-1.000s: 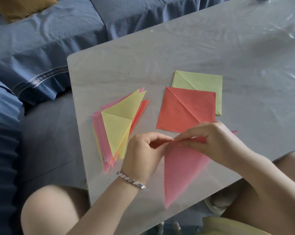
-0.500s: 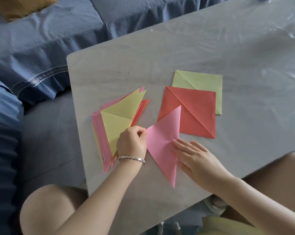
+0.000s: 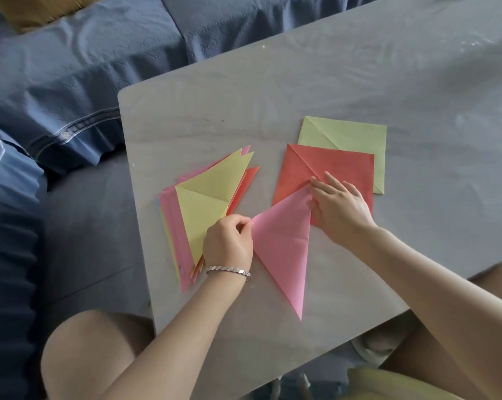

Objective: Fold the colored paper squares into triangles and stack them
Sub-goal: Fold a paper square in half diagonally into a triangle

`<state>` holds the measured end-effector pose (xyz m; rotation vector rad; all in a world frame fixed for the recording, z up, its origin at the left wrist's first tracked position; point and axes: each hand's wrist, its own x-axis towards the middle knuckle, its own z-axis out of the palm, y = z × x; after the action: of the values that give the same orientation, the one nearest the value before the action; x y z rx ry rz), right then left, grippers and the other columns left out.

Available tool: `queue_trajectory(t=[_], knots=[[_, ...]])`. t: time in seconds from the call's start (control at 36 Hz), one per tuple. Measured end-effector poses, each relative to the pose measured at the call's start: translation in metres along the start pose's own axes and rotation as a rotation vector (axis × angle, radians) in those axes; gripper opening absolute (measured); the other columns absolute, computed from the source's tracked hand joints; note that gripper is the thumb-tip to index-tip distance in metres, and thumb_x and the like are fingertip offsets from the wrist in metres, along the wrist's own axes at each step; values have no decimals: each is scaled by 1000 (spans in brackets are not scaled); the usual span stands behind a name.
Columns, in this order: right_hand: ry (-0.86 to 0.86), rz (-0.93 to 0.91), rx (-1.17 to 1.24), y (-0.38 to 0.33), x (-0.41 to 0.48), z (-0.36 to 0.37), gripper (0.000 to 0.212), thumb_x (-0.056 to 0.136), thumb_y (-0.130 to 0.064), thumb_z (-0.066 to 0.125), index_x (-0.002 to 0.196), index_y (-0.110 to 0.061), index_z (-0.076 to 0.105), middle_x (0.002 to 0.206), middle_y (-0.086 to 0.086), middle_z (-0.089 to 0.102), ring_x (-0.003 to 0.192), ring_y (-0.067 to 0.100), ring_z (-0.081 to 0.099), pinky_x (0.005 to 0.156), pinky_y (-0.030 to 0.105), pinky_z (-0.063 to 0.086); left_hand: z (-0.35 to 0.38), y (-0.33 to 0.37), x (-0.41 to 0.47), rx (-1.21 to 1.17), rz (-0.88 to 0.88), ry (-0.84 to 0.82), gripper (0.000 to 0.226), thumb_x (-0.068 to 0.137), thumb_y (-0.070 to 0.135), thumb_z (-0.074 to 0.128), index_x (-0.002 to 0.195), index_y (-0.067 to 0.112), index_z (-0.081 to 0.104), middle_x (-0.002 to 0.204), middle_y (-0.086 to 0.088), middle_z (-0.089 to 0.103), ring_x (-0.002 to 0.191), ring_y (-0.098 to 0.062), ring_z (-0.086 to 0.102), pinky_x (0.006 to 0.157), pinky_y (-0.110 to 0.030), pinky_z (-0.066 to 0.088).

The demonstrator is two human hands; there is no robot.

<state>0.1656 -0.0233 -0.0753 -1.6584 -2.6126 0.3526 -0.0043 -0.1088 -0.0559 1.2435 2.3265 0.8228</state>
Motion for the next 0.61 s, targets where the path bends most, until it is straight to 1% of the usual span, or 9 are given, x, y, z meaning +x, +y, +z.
queue_trajectory(t=[0.06, 0.17, 0.28, 0.39, 0.47, 0.53, 0.58, 0.61], knots=[[-11, -3, -2, 0, 1, 0, 45, 100, -32, 31, 142, -15, 33, 154, -4, 20, 144, 16, 6, 114, 35, 11, 1, -1, 0, -1, 2, 3, 11, 85, 13, 61, 87, 12, 72, 88, -1, 72, 80, -21, 64, 62, -22, 39], [-76, -15, -8, 2, -4, 2, 57, 99, -41, 31, 147, -13, 18, 157, -3, 6, 144, 15, -4, 116, 35, 4, 1, -1, 0, -10, 4, 4, 11, 85, 12, 61, 86, 11, 72, 88, -2, 72, 81, -22, 64, 64, -23, 41], [-112, -55, 12, 3, -18, -2, 75, 92, -55, 38, 148, -12, 13, 157, -1, 1, 143, 14, -10, 117, 36, 0, 2, -1, 0, -13, -2, 2, 11, 84, 11, 61, 85, 10, 72, 86, -3, 72, 78, -22, 63, 62, -23, 40], [-159, -101, 26, -5, -37, -2, 95, 81, -68, 45, 148, -12, 8, 157, -2, -2, 142, 11, -13, 115, 33, -6, 2, -2, 0, -14, 2, 8, 11, 84, 11, 61, 86, 9, 72, 87, -4, 72, 79, -22, 63, 62, -22, 39], [-212, -128, 16, -12, -50, 0, 107, 74, -75, 47, 149, -12, 2, 156, -2, -9, 141, 9, -16, 113, 31, -12, 2, -2, 1, -9, 6, 15, 11, 84, 11, 62, 85, 9, 72, 87, -3, 72, 79, -22, 63, 61, -22, 37], [-236, -146, 1, -17, -58, 3, 116, 69, -81, 43, 148, -10, -3, 154, -1, -15, 139, 9, -20, 111, 31, -15, 3, -2, 1, -4, 11, 18, 11, 84, 11, 62, 86, 9, 72, 88, -3, 72, 80, -22, 63, 62, -21, 36], [-237, -170, -24, -22, -65, 7, 125, 56, -89, 26, 147, -9, -7, 154, 2, -18, 135, 8, -25, 110, 31, -16, 3, -2, 1, -3, 12, 20, 11, 84, 11, 61, 86, 9, 72, 88, -3, 72, 81, -22, 64, 62, -21, 37], [-239, -182, -34, -24, -68, 8, 129, 50, -88, 17, 147, -8, -8, 153, 3, -20, 132, 8, -28, 109, 32, -17, 3, -2, 1, -3, 14, 22, 11, 84, 11, 61, 86, 9, 72, 88, -4, 72, 81, -22, 64, 62, -21, 37]])
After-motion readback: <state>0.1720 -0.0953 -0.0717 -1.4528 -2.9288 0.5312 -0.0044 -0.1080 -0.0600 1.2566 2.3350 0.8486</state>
